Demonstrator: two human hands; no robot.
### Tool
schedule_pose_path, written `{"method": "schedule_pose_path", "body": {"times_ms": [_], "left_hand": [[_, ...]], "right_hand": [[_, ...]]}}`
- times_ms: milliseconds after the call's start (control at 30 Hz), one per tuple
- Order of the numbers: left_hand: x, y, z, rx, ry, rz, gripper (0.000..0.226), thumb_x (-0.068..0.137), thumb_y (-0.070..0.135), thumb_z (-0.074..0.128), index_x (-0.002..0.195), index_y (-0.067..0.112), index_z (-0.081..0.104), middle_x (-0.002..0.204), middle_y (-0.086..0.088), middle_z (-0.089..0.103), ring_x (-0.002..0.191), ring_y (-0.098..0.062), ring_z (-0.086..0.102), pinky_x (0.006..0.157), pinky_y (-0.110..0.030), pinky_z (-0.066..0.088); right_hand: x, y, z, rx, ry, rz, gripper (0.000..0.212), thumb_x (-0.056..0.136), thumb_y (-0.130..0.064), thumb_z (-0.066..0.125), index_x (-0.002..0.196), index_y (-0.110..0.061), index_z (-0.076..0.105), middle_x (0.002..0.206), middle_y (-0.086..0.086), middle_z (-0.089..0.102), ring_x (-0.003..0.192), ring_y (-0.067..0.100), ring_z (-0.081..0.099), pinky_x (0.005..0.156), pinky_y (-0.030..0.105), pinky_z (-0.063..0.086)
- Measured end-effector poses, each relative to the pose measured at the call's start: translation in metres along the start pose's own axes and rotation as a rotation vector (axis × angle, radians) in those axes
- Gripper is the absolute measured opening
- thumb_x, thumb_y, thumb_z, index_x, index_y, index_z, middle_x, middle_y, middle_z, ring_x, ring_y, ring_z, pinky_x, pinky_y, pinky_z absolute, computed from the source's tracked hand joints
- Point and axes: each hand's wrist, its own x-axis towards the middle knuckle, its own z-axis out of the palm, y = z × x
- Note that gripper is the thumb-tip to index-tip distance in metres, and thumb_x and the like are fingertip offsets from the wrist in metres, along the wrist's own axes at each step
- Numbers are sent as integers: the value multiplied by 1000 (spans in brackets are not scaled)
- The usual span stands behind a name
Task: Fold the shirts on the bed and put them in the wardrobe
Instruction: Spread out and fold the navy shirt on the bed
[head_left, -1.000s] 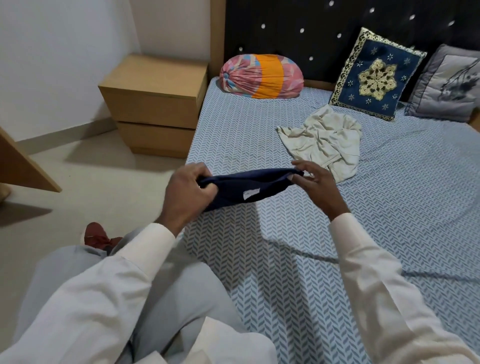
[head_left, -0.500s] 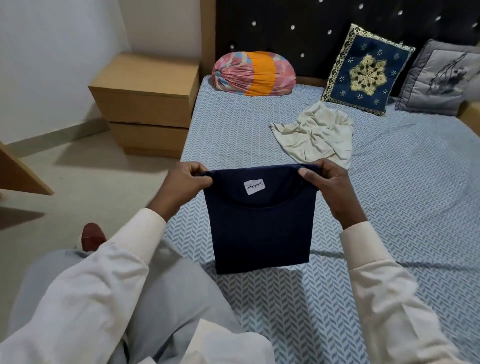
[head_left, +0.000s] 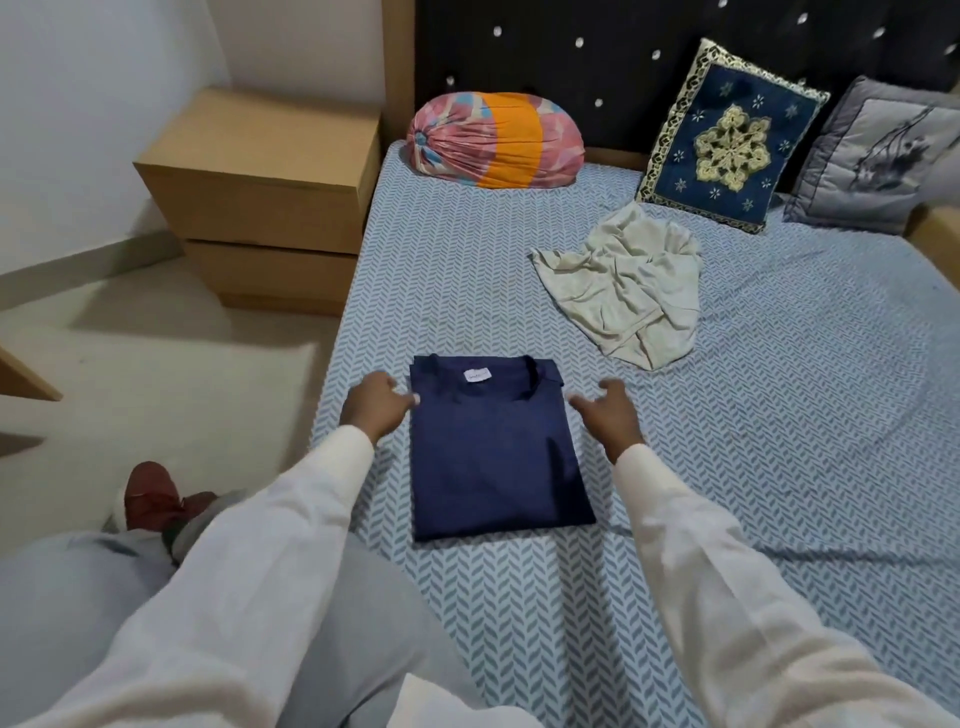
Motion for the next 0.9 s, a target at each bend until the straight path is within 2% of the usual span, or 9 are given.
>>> {"method": "schedule_pose_path", "body": {"times_ms": [67,133,200,333,500,633,767,867,900], "left_hand": [[-21,-24,14,11,-163,-116,40,70,40,75,80,4,62,69,-20,64,56,-29,61,59,-37,50],[-43,-40,27,-13,-275,-202,36,64,37,74,72,6,56,54,-13,54,43,-20,45,50,-30,38],[-63,-46,37,32,-305,-193,34,64,34,75,72,8,56,55,-10,55,45,-20,44,50,-26,37],[-89,-49,50,150,-290,-126,34,70,34,81,75,14,54,70,-6,56,66,-25,66,57,-28,47],[-94,-57,37,-67,-328,-112,33,78,14,78,66,13,48,60,-8,49,50,-19,43,47,-21,33],[-90,-65,11,123,-256,-70,36,75,17,82,65,12,48,62,-8,56,57,-23,55,55,-28,45],[-103,-65,-8,485,-402,-77,28,77,25,82,68,11,59,57,-3,61,47,-18,55,48,-20,42],[-106,-69,-8,521,-427,-135,28,77,27,81,68,11,61,51,-1,61,44,-17,55,50,-19,45],[-103,-72,-7,511,-406,-142,30,75,32,82,69,11,62,53,0,64,46,-17,58,53,-22,48]], "right_hand": [[-17,34,4,-104,-98,96,66,79,-42,79,128,-5,53,122,16,61,109,33,62,93,41,52],[-38,56,7,-174,-127,101,44,77,-37,81,98,-6,58,95,14,64,84,29,64,73,37,53],[-54,69,10,-164,-119,117,42,75,-41,81,84,-9,54,84,9,61,75,26,60,64,35,48],[-74,76,11,-134,-171,157,54,66,-50,80,93,-9,55,86,7,62,79,26,63,61,31,45],[-92,62,8,-18,-285,210,15,86,-15,73,82,-5,62,63,8,59,53,19,56,49,25,43],[-116,55,3,78,-533,326,19,83,-9,76,98,-4,66,80,12,66,67,21,68,66,30,59],[-138,64,9,-88,-769,352,32,78,-5,80,106,-3,66,87,15,71,71,23,71,60,30,60],[-138,71,15,-200,-804,371,45,72,-14,88,108,3,68,91,15,73,80,26,72,80,39,62],[-132,69,16,-235,-775,359,46,70,-20,91,105,2,70,87,14,73,77,26,72,77,38,62]]}}
